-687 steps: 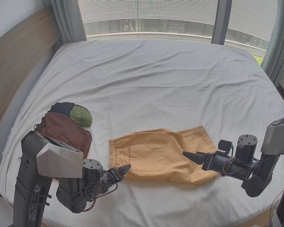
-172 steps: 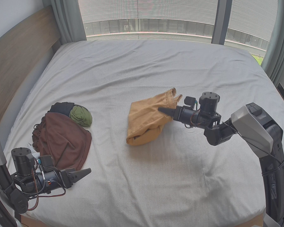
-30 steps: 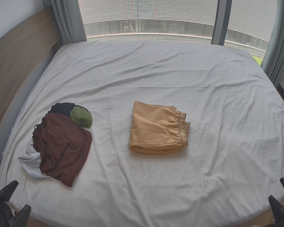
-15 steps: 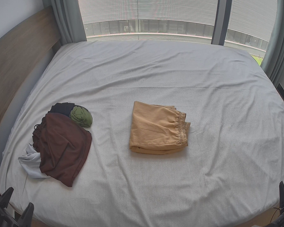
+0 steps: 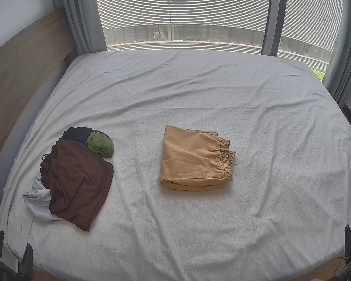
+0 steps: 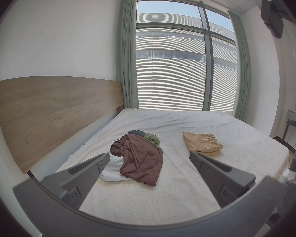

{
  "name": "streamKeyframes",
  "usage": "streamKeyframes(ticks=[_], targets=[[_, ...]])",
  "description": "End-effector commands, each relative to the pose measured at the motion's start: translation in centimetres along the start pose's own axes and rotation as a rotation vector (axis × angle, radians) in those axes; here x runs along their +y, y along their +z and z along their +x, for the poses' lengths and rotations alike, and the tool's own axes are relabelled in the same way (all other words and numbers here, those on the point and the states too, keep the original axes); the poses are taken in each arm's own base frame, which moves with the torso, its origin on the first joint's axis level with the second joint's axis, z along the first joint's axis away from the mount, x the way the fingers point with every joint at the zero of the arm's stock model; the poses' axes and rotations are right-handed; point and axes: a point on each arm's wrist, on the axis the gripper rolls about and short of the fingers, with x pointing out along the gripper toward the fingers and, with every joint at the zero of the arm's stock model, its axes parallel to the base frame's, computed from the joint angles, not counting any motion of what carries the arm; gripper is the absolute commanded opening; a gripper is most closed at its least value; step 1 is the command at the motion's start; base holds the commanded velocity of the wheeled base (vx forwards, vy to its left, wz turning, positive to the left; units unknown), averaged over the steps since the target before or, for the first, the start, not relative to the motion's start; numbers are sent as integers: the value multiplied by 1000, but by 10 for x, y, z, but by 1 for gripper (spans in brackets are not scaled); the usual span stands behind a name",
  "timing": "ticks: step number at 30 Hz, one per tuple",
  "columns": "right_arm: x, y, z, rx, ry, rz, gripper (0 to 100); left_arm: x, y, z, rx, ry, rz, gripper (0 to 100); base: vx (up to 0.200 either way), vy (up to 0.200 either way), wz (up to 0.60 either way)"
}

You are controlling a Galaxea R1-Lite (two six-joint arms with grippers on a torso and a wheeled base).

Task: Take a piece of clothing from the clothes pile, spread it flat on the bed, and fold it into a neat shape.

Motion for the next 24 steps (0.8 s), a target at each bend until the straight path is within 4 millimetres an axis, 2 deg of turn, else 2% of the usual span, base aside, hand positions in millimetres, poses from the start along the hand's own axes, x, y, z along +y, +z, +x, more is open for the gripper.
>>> streamKeyframes(ticks=[1, 8, 24], targets=[[0, -5, 0, 10, 0, 2, 100, 0, -7, 0, 24, 6, 13, 100, 0, 0, 0], [1, -10, 0, 61, 46, 21, 100, 0, -7, 0, 26, -4, 36, 100, 0, 0, 0], [2, -10, 0, 58, 78, -1, 100, 0, -8, 0, 23, -15, 48, 100, 0, 0, 0]])
